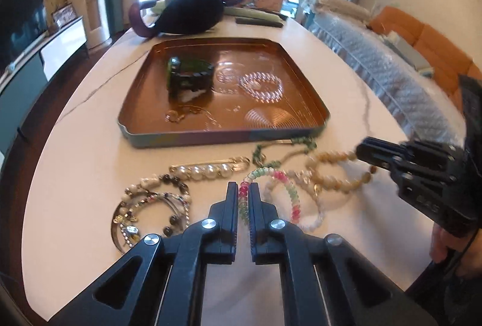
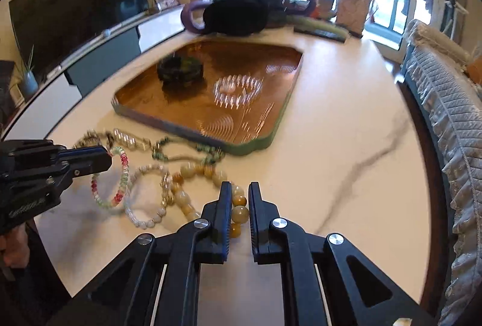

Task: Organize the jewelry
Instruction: 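Grasp the pink-green beaded bracelet with the left tool while the right tool grasps the jade bead bracelet, then carry the pink-green bracelet over the tray while the right tool carries the jade bracelet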

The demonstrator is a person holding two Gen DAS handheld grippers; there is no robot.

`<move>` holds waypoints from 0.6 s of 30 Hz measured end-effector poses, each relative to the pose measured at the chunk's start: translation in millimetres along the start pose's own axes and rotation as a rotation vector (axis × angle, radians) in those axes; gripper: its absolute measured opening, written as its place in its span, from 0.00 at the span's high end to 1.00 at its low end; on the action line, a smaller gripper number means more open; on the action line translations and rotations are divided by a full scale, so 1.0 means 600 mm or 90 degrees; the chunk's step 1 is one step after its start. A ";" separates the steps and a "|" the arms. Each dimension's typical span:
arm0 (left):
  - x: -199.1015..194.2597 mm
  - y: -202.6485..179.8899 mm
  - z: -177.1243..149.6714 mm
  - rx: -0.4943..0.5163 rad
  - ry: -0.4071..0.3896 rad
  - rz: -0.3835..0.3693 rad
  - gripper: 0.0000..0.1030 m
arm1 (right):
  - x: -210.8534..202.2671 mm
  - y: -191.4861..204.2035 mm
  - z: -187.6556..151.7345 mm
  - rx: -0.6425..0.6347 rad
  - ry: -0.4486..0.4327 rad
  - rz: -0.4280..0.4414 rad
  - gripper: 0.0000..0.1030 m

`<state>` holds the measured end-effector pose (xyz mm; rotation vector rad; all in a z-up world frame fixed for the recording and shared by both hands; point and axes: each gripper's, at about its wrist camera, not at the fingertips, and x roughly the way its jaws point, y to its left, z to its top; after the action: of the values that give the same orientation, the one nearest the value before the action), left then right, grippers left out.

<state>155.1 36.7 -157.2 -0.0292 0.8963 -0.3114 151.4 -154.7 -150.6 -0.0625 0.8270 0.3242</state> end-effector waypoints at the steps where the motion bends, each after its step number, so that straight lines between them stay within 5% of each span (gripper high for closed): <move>1: -0.002 0.005 0.004 -0.011 -0.001 -0.006 0.94 | -0.009 0.000 0.004 0.003 -0.009 0.002 0.90; 18: -0.011 -0.011 0.036 -0.025 -0.025 -0.032 0.94 | -0.047 -0.003 0.035 0.024 -0.053 0.033 0.90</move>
<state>166.1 30.2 -137.6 -0.0933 0.8630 -0.3385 149.3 -160.1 -115.9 0.0068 0.7527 0.3575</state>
